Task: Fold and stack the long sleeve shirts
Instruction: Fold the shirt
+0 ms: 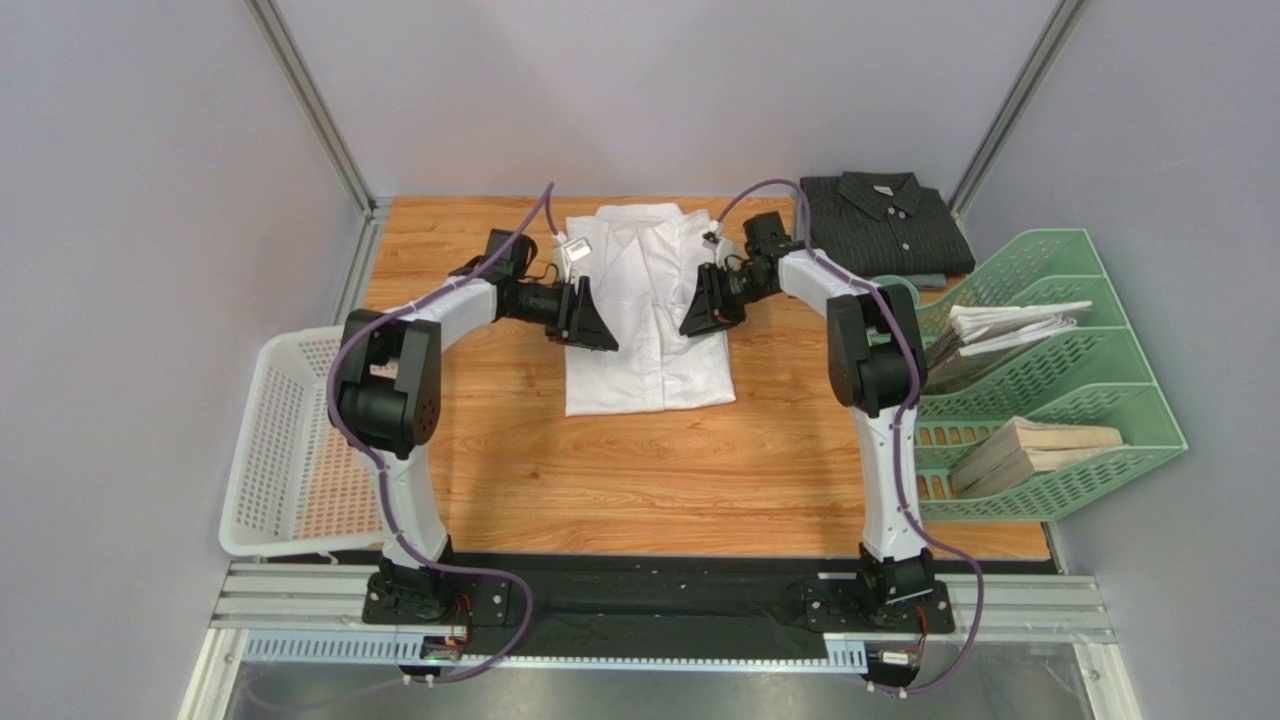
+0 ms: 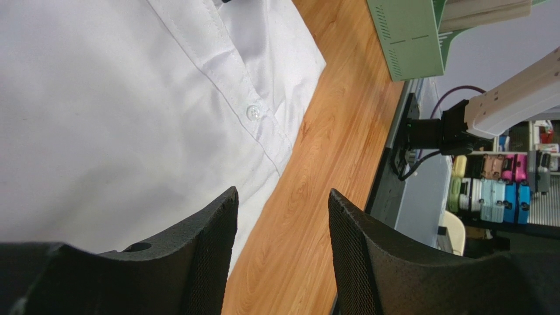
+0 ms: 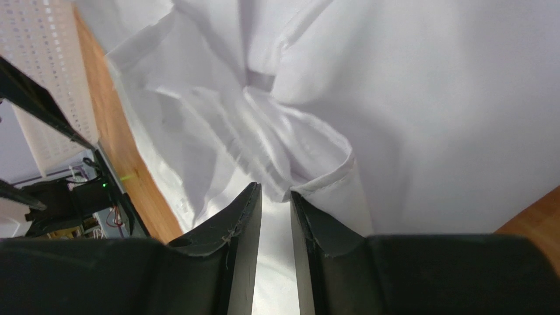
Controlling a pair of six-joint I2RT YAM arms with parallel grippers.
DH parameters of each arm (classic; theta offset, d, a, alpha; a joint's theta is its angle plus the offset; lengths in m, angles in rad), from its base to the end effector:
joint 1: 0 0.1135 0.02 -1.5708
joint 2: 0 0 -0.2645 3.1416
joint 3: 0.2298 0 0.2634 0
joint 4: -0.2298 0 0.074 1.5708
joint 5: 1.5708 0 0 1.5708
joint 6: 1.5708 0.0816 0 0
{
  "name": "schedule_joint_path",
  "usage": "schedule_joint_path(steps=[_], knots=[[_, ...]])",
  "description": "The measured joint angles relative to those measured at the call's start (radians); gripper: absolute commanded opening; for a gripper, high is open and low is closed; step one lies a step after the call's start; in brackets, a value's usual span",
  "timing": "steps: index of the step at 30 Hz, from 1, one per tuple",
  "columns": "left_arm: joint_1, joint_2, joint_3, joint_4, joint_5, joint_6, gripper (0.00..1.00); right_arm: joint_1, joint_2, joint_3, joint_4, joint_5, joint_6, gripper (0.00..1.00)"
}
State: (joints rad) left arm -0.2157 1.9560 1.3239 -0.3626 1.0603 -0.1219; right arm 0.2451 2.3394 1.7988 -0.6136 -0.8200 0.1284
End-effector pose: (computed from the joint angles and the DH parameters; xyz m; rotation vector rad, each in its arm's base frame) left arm 0.3987 -0.1603 0.1600 0.5207 2.3412 -1.4830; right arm 0.4775 0.1809 0.1045 -0.3947 2.6126 1.2269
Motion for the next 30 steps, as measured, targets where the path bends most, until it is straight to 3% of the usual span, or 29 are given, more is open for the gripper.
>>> schedule_joint_path(steps=[7,14,22,30], knots=[[0.023,0.021,0.007,-0.002,-0.019,0.003,0.59,-0.019,0.032,0.033,0.088,0.008,0.083,0.31],[0.027,0.024,0.006,-0.001,-0.049,0.013,0.55,-0.049,-0.068,-0.056,0.227,0.003,0.166,0.30],[0.024,0.025,-0.013,-0.012,-0.070,0.027,0.55,0.014,-0.286,-0.277,0.220,0.017,0.073,0.23],[0.013,0.042,-0.008,-0.057,-0.104,0.047,0.56,0.148,-0.264,-0.364,0.190,0.220,-0.040,0.21]])
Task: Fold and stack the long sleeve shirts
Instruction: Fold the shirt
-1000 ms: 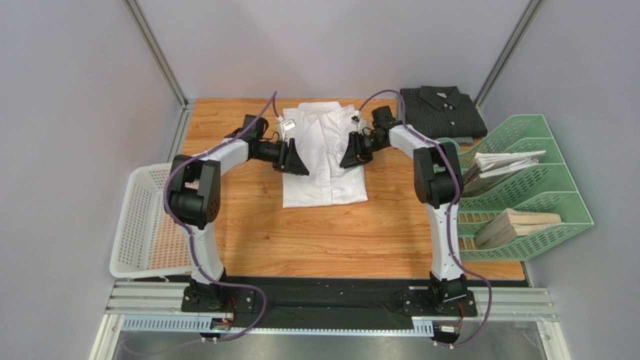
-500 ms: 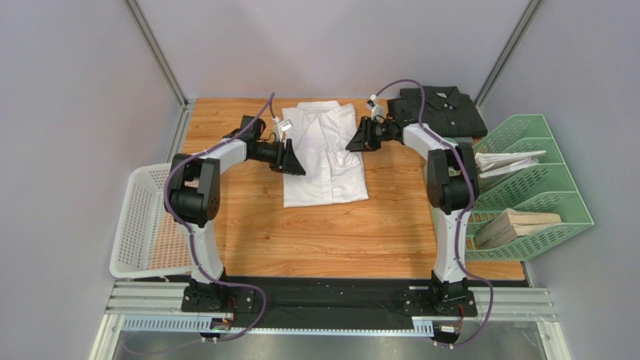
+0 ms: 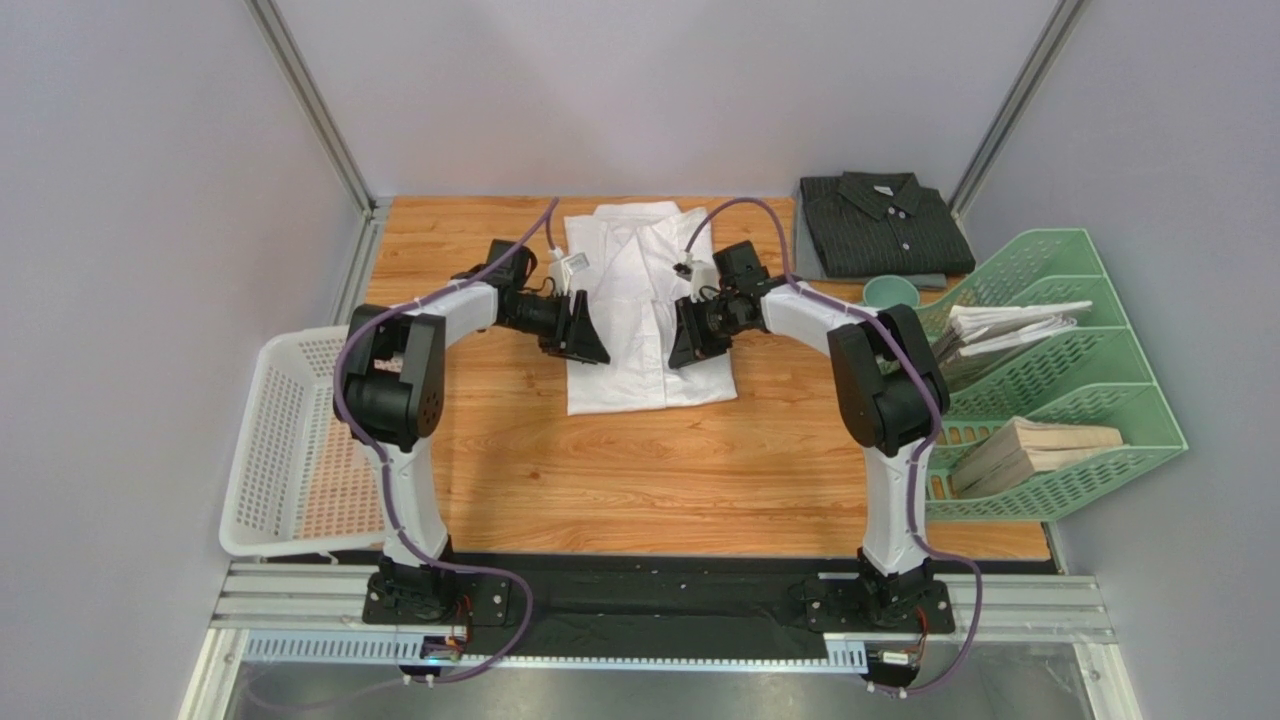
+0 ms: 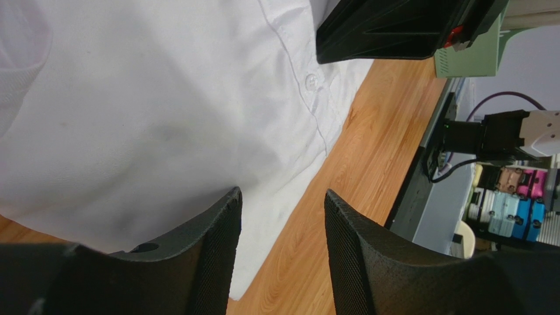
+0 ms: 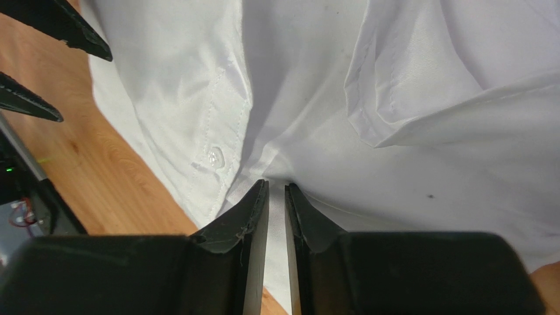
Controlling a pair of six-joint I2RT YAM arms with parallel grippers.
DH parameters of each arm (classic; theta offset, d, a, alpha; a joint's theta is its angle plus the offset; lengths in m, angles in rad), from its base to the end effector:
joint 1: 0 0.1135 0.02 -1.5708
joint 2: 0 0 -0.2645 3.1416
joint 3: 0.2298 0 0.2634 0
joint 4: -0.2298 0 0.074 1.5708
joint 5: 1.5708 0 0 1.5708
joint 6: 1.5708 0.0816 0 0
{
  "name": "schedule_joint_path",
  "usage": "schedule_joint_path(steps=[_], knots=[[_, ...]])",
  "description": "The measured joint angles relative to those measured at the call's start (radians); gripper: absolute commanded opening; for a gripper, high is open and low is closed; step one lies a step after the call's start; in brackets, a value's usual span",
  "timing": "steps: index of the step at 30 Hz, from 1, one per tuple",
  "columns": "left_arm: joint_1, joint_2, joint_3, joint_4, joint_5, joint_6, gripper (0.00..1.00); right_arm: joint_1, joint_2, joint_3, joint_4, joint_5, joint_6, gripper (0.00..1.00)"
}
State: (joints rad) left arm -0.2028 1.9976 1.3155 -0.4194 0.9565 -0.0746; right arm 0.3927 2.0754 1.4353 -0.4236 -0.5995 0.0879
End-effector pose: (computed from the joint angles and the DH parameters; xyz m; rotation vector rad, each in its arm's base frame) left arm 0.3991 -0.1501 0.1312 0.4677 2.4662 -1.3613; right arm 0.4056 0.2178 0.1164 -0.6087 2.5728 0.9536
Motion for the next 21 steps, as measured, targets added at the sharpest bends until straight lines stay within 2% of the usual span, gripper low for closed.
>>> schedule_joint_path(steps=[10,15,21], knots=[[0.000,0.080,0.027,-0.093,-0.074,0.033,0.56,0.011,0.064,0.127,0.000,0.207,-0.042,0.22],[0.000,0.086,0.047,-0.114,-0.088,0.040,0.56,0.009,0.112,0.218,0.004,0.286,-0.069,0.22],[-0.001,0.087,0.052,-0.121,-0.097,0.040,0.56,0.005,0.141,0.248,0.031,0.385,-0.104,0.24]])
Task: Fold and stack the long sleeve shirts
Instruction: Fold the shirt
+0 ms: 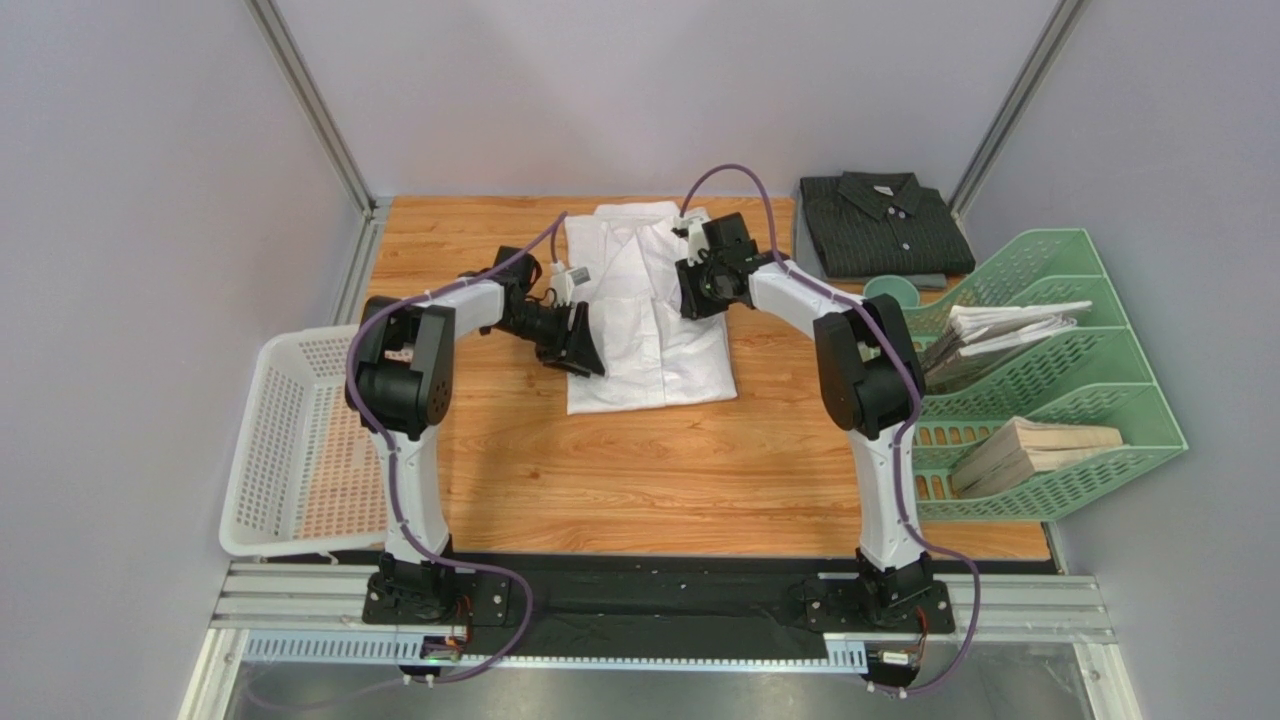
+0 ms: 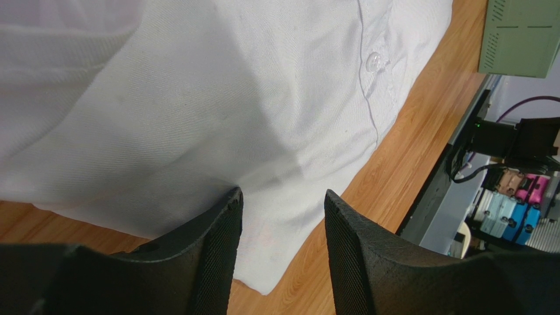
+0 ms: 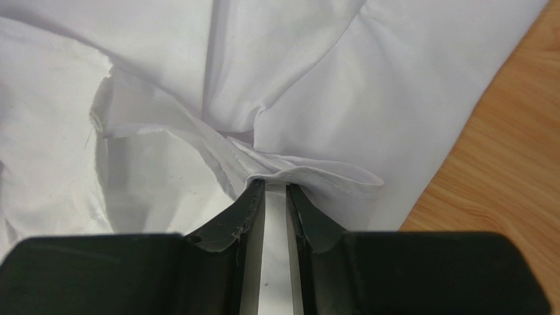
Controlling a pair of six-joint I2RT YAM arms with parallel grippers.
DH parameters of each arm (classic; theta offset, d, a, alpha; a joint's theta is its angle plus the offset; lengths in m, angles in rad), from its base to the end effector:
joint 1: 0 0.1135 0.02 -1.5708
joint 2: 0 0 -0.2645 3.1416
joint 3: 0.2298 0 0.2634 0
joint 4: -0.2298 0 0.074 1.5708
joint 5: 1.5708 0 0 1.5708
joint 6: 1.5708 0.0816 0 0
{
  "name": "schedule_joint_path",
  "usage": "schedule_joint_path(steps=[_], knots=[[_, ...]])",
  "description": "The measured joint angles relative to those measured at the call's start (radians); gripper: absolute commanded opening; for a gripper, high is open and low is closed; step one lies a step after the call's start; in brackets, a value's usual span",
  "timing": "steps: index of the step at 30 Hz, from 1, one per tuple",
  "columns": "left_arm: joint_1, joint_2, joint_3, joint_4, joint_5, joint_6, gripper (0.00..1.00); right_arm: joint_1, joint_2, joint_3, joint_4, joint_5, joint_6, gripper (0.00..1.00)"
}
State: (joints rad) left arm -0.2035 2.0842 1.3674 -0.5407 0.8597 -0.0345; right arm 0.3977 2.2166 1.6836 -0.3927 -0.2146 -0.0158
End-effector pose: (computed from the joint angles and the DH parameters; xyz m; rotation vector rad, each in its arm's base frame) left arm 0.4007 -0.1458 0.0996 0.4175 2.6410 -1.2639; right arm 0.4755 0.2186 0.1233 -0.6050 2.4433 0.4256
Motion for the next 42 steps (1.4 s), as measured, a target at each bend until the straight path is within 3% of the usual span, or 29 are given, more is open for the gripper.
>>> schedule_joint_path(steps=[9,12,21,25,34,42], knots=[[0.000,0.000,0.000,0.000,-0.001,0.000,0.56,-0.010,0.000,0.076,0.093,0.098,-0.017,0.41],[0.000,0.000,0.000,0.000,0.005,0.000,0.56,-0.015,-0.009,0.085,0.104,0.080,-0.020,0.41],[0.002,-0.086,-0.032,0.149,0.086,-0.070,0.53,-0.029,-0.117,0.051,-0.026,-0.269,-0.006,0.35],[0.002,-0.049,0.053,0.198,0.091,-0.122,0.44,-0.035,-0.078,0.068,-0.073,-0.393,0.031,0.34],[0.026,0.111,0.147,0.233,-0.010,-0.216,0.45,-0.160,0.177,0.177,-0.113,-0.522,0.140,0.35],[0.033,0.159,0.190,0.203,-0.016,-0.260,0.46,-0.208,0.185,0.161,-0.094,-0.571,0.215,0.37]])
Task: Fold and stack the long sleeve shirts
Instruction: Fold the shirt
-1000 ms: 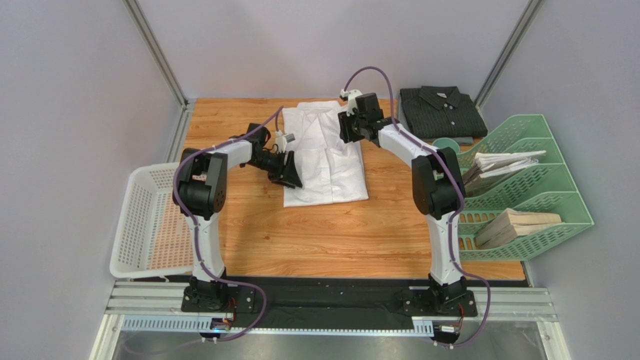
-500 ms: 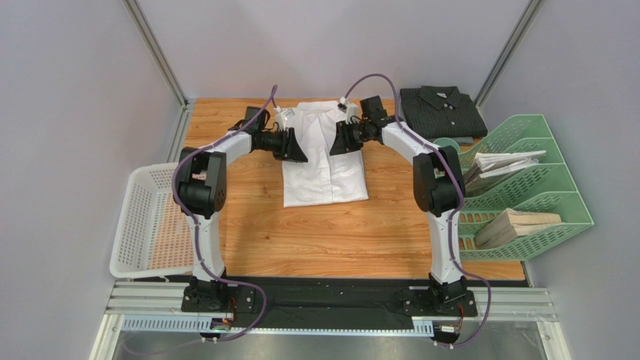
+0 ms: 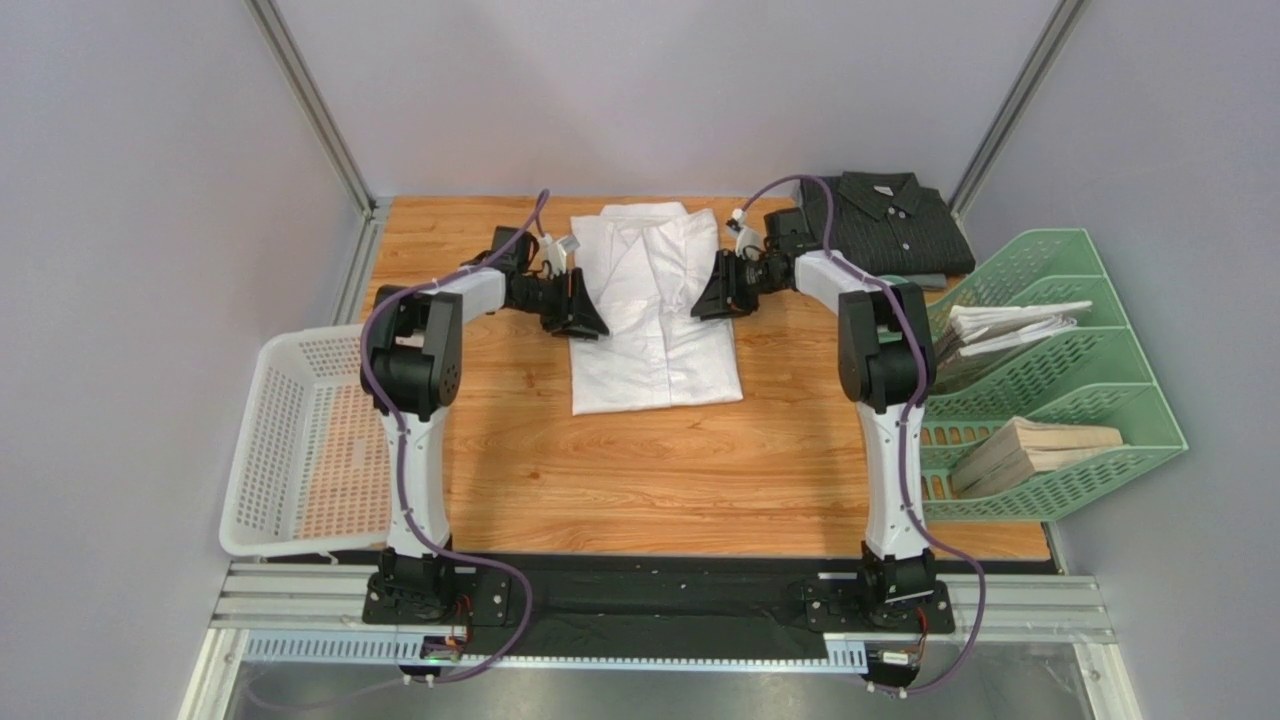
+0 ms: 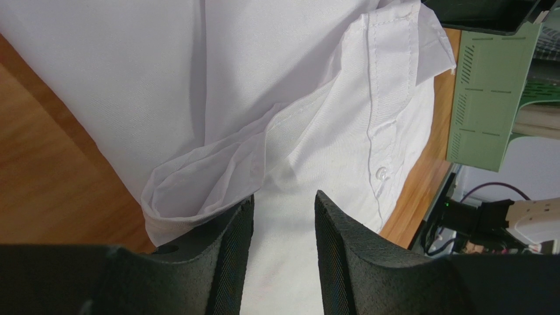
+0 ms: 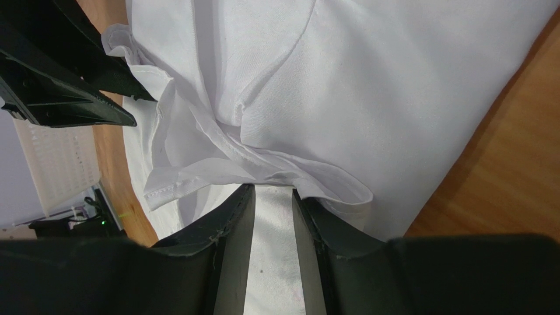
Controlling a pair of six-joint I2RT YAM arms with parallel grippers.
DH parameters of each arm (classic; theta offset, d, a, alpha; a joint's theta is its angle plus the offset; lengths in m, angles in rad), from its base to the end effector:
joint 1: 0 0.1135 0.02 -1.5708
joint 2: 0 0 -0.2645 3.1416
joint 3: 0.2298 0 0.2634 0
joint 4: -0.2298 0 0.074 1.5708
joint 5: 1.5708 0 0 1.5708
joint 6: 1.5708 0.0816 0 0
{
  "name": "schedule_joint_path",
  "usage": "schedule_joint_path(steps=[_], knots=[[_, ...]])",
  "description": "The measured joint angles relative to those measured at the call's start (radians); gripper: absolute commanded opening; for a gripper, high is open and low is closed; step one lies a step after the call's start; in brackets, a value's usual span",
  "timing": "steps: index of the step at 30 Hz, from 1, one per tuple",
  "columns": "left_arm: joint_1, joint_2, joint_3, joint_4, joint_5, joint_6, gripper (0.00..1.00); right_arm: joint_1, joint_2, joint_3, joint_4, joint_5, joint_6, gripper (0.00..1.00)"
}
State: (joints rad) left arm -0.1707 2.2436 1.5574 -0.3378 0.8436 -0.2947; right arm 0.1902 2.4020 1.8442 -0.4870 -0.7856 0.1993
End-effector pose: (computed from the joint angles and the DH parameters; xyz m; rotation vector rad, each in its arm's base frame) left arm 0.4705 -0.1430 0.0947 0.1607 2.5403 -1.2661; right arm 0.5104 0.1570 0.0930 -0.2721 2.5442 1.1662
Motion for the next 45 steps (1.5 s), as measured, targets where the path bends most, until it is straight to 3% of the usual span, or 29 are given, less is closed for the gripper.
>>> schedule_joint_path(steps=[9,12,16,19,24,31,38,40,41,45], knots=[[-0.011,-0.286,-0.407,-0.003,0.010,0.044,0.53,0.043,-0.284,-0.481,0.036,-0.053,0.035,0.36],[-0.012,-0.444,-0.478,-0.048,-0.009,0.135,0.56,0.059,-0.385,-0.583,0.005,-0.043,0.016,0.33],[-0.034,-0.724,-0.521,-0.095,-0.080,0.330,0.57,0.086,-0.504,-0.600,-0.029,-0.022,-0.022,0.28],[-0.132,-0.915,-0.589,-0.126,-0.225,0.547,0.58,0.143,-0.577,-0.596,-0.029,-0.008,-0.045,0.25],[-0.510,-1.158,-0.816,-0.107,-0.468,0.814,0.59,0.280,-0.572,-0.578,-0.021,0.014,-0.075,0.23],[-0.813,-1.084,-1.017,-0.006,-0.761,0.977,0.58,0.294,-0.441,-0.554,-0.029,0.087,-0.111,0.24],[-0.904,-0.934,-1.055,0.271,-0.904,1.070,0.54,0.285,-0.364,-0.500,-0.027,0.138,-0.150,0.24],[-0.911,-0.887,-1.055,0.354,-0.944,1.097,0.45,0.284,-0.343,-0.492,-0.028,0.130,-0.154,0.24],[-0.915,-0.860,-1.053,0.391,-0.964,1.111,0.30,0.283,-0.340,-0.488,-0.031,0.128,-0.155,0.24],[-0.925,-0.784,-1.039,0.454,-1.007,1.153,0.04,0.284,-0.340,-0.481,-0.037,0.131,-0.163,0.24]])
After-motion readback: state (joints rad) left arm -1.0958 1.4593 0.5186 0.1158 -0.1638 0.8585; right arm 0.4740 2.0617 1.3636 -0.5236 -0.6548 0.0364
